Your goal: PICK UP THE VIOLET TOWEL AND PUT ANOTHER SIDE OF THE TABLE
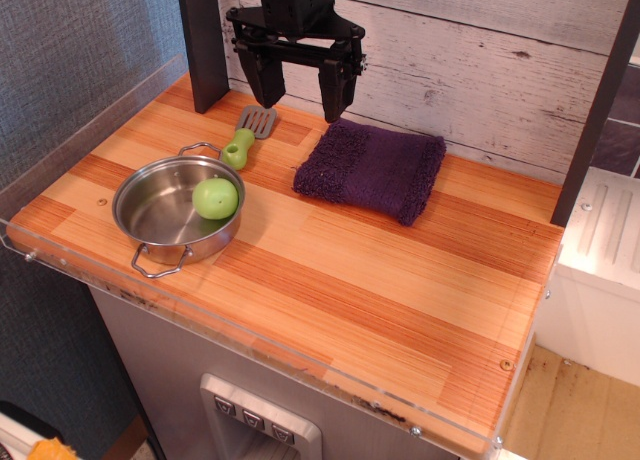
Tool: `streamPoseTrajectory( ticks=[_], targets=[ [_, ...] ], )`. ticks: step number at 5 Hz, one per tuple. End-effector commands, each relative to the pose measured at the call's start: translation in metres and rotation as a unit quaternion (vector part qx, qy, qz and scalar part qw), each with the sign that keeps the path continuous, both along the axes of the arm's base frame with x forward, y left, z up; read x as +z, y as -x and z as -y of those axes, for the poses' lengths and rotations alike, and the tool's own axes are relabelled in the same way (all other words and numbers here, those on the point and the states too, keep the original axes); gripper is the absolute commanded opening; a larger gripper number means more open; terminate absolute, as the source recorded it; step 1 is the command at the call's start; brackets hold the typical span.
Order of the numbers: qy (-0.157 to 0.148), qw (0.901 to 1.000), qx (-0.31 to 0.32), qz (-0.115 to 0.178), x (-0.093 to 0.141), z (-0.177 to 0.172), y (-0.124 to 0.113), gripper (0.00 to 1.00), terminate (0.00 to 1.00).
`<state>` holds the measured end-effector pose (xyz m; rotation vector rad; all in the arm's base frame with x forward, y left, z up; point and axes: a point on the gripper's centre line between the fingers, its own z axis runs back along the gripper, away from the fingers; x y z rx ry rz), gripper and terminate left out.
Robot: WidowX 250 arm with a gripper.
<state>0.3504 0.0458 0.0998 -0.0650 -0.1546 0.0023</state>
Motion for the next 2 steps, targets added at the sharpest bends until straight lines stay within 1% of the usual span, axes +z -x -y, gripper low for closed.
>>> streamPoseTrajectory(
  ticks=[1, 2],
  targets=[
    [0.000, 1.0000, 0.000, 0.000, 0.0000, 0.0000, 0.0000, 1.00, 0.00],
    [-0.004, 0.9998, -0.007, 0.018, -0.0051, 0.0025, -0.0056, 1.00, 0.00]
  ],
)
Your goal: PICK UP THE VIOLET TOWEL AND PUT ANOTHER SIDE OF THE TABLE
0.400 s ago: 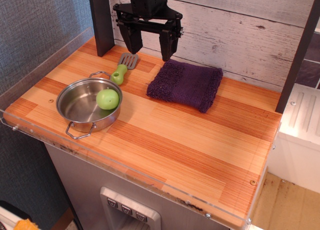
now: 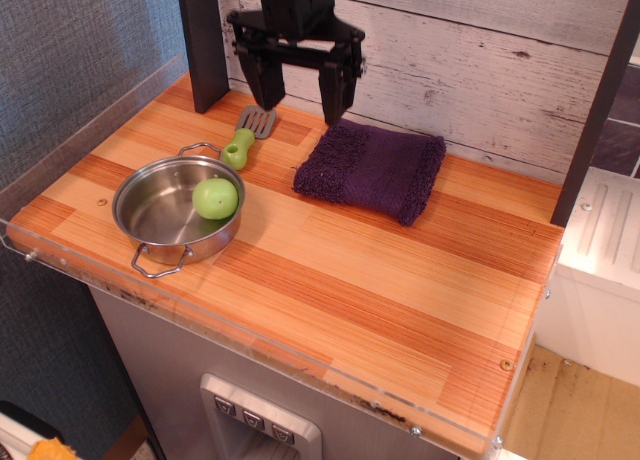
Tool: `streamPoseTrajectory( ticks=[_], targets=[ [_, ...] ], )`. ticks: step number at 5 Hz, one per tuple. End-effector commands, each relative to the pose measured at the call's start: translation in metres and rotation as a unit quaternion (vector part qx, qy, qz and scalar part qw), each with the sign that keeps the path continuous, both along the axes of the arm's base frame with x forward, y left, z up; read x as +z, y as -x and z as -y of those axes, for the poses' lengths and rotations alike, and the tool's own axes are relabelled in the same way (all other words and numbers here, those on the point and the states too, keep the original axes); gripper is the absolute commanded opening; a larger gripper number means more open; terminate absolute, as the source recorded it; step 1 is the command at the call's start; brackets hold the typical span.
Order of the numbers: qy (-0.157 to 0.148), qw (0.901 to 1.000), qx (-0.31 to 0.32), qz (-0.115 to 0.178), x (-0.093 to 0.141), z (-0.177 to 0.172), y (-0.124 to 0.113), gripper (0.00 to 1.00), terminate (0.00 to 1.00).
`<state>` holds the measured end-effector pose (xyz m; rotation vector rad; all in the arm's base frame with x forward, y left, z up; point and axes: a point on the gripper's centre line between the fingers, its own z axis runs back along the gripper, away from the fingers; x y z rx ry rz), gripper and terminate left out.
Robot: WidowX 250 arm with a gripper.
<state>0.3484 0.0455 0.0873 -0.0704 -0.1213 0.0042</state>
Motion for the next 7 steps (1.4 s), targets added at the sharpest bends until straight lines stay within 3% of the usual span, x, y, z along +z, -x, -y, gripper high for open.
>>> streamPoseTrajectory(
  ticks=[1, 4, 5, 7],
  targets=[
    [-0.016, 0.9993, -0.020, 0.026, -0.015, 0.013, -0.025, 1.00, 0.00],
    [-0.041, 0.9991, -0.010, 0.004, -0.052, 0.035, -0.051, 1.00, 0.00],
    [-0.043, 0.9990, -0.001, -0.014, -0.064, 0.039, -0.045, 1.00, 0.00],
    [-0.056, 0.9956, -0.027, -0.070, -0.090, 0.046, -0.010, 1.00, 0.00]
  ],
)
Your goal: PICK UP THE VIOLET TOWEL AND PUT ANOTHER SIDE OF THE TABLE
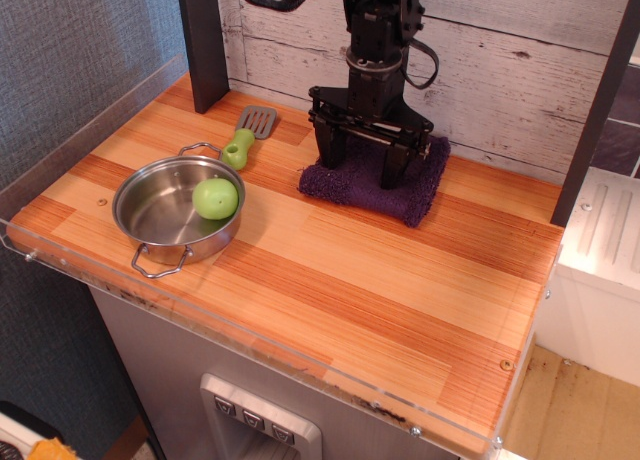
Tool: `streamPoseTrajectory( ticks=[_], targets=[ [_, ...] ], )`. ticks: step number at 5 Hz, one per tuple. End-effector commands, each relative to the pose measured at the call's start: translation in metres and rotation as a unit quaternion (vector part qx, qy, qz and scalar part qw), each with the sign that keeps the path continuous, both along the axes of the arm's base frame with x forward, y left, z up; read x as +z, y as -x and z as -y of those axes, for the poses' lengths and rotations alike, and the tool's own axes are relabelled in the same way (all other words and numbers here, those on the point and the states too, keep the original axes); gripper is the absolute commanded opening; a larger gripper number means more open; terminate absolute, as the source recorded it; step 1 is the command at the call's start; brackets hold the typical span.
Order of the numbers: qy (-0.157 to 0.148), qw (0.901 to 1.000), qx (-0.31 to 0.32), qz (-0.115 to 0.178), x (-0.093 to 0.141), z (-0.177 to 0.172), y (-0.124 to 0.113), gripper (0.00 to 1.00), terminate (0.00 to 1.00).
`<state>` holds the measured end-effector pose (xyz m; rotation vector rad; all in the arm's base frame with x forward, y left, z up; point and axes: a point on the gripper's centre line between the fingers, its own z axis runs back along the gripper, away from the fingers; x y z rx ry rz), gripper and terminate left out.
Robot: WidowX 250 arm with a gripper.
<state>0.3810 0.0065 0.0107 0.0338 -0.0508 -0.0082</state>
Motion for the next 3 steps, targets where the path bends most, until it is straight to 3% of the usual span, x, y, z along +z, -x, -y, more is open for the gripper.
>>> streamPoseTrajectory(
  ticks=[1, 3],
  targets=[
    [0.005, 0.9986, -0.035, -0.039, -0.010, 0.013, 0.043, 1.00, 0.00],
    [0.003, 0.9965, -0.070, -0.045, -0.007, 0.022, 0.094, 1.00, 0.00]
  ],
)
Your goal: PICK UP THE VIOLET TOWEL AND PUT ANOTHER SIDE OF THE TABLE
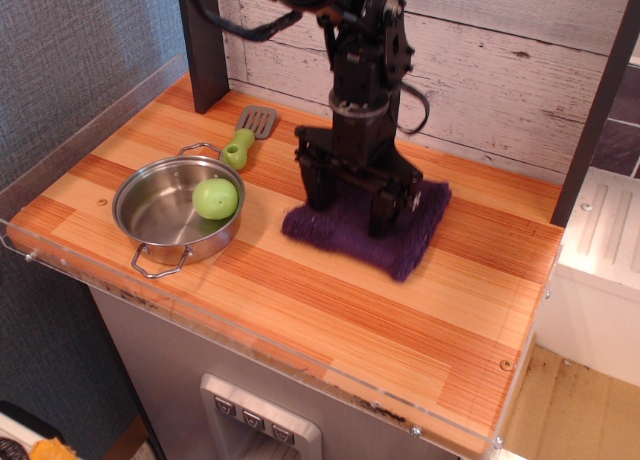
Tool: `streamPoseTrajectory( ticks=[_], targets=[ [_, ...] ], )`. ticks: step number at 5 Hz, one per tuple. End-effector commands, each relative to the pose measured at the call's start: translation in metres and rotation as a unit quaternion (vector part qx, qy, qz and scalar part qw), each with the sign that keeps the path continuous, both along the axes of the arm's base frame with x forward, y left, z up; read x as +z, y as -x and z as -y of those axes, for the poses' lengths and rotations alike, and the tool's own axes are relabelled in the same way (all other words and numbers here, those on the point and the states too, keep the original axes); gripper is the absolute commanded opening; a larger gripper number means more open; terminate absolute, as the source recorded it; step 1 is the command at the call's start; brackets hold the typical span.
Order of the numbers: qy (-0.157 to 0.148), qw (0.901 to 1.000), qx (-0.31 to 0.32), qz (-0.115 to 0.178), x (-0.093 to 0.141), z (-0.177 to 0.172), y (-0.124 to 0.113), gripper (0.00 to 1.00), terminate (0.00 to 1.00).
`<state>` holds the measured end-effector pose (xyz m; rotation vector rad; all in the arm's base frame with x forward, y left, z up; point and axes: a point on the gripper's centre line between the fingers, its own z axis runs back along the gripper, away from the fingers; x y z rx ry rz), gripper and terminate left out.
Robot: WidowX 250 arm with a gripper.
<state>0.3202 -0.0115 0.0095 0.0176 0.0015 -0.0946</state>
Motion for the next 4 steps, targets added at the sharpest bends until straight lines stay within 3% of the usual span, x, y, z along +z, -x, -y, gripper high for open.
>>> streamPoseTrajectory(
  ticks=[1, 3, 4],
  targets=[
    [-0.013, 0.9989, -0.041, -0.019, -0.006, 0.006, 0.055, 1.00, 0.00],
    [-0.022, 0.9989, -0.041, -0.005, 0.005, 0.005, 0.078, 1.00, 0.00],
    [-0.018, 0.9991, -0.037, 0.004, 0.013, 0.005, 0.072, 1.00, 0.00]
  ],
)
